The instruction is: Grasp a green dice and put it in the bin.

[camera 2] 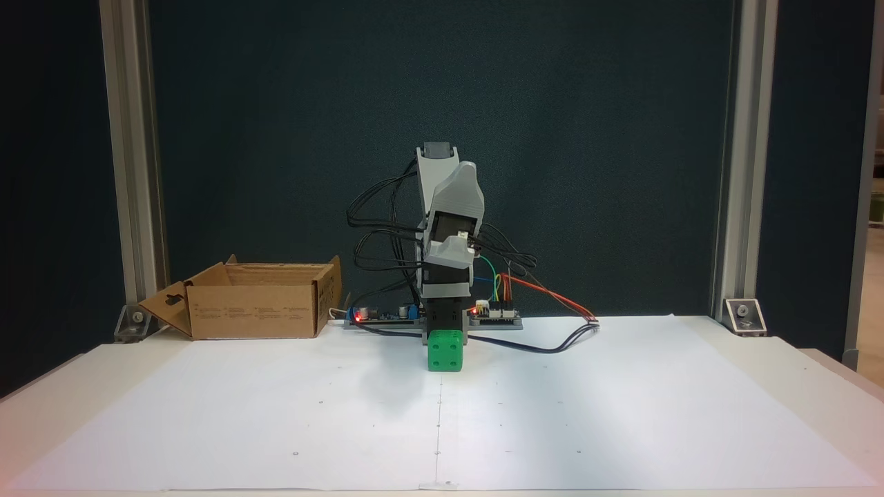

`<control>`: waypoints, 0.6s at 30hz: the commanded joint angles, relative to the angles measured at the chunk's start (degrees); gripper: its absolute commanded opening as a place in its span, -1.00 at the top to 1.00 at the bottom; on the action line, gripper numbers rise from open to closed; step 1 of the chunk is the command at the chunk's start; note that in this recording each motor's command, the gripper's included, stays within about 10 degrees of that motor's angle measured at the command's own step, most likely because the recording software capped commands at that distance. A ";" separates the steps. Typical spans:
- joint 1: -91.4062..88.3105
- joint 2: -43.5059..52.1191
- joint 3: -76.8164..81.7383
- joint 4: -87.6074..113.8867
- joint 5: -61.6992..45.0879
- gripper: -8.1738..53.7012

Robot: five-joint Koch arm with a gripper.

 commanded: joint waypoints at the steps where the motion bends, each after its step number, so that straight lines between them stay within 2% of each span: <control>1: -0.70 5.45 0.62 1.41 -3.25 -0.66; 9: -0.62 5.63 -28.65 33.55 -2.64 -0.66; 14: 0.53 5.63 -41.31 52.63 7.82 -0.67; 18: 1.23 5.54 -46.67 68.10 12.04 -0.67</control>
